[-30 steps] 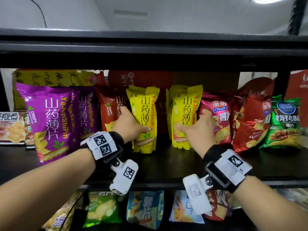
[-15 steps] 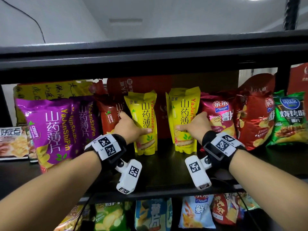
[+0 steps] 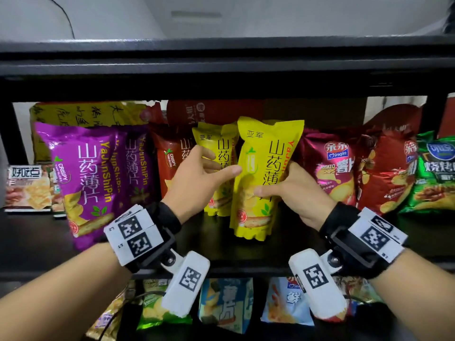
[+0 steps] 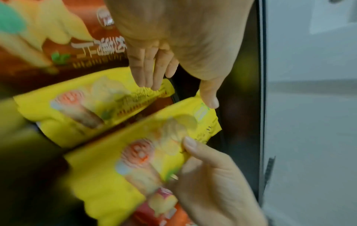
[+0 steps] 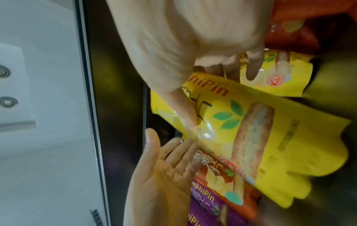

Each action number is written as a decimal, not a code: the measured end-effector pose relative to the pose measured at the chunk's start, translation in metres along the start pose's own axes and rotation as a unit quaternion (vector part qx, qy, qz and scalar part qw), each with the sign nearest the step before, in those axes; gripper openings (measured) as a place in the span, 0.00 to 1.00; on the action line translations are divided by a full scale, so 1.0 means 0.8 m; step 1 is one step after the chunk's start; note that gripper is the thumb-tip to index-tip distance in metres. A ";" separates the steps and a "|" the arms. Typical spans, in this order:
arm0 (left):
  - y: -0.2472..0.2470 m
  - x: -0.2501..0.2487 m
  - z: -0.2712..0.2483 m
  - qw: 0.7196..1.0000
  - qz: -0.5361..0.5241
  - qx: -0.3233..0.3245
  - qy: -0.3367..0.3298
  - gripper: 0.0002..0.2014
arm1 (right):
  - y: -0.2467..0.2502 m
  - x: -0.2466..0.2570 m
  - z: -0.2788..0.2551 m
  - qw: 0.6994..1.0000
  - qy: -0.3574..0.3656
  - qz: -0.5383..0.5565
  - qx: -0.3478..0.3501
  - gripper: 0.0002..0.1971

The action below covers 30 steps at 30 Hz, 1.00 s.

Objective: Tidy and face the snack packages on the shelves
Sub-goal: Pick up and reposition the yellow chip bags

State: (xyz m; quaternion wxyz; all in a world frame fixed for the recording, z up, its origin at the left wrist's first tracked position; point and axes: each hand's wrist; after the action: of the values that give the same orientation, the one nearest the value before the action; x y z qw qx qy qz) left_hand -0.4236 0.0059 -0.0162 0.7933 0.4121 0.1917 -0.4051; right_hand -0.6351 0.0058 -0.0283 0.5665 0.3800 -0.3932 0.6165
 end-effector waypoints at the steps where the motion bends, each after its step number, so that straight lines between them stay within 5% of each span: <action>1: -0.003 -0.007 -0.004 0.999 -0.036 0.011 0.002 0.41 | -0.006 0.001 -0.005 0.999 -0.007 0.013 0.030 0.34; 4: -0.009 -0.025 -0.011 0.993 -0.114 0.012 -0.003 0.44 | -0.019 0.008 -0.017 0.995 -0.015 0.033 0.092 0.39; 8: -0.008 -0.038 -0.011 0.975 -0.218 -0.013 -0.040 0.34 | -0.029 0.026 -0.020 0.986 0.007 0.115 0.121 0.36; 11: -0.007 -0.040 -0.006 0.967 -0.247 -0.051 -0.040 0.23 | -0.038 0.038 -0.009 0.983 0.009 0.164 0.086 0.47; 14: -0.008 -0.037 -0.003 0.962 -0.268 -0.039 -0.035 0.15 | -0.051 0.044 0.000 0.985 0.010 0.162 0.051 0.46; 19: -0.009 -0.029 0.003 0.965 -0.258 -0.044 -0.032 0.10 | -0.053 0.033 0.009 0.989 0.063 0.129 0.025 0.11; 25: -0.007 -0.022 0.005 0.971 -0.232 -0.037 -0.046 0.14 | -0.057 0.029 0.010 0.990 0.120 0.080 0.007 0.17; 30: -0.006 -0.018 -0.002 0.974 -0.214 -0.020 -0.072 0.13 | -0.058 0.029 0.001 0.990 0.131 0.044 0.032 0.11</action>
State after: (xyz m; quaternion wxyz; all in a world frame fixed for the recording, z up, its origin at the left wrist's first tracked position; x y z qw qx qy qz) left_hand -0.4358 0.0130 -0.0102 0.7081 0.3158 0.2257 -0.5899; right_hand -0.5903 0.0165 -0.0046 0.5732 0.2962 -0.3116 0.6976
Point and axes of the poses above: each hand's wrist, its own z-axis towards the middle knuckle, its own y-axis out of the back of the hand, x = y × z, and after that the axes turned 13 degrees about z, right-handed
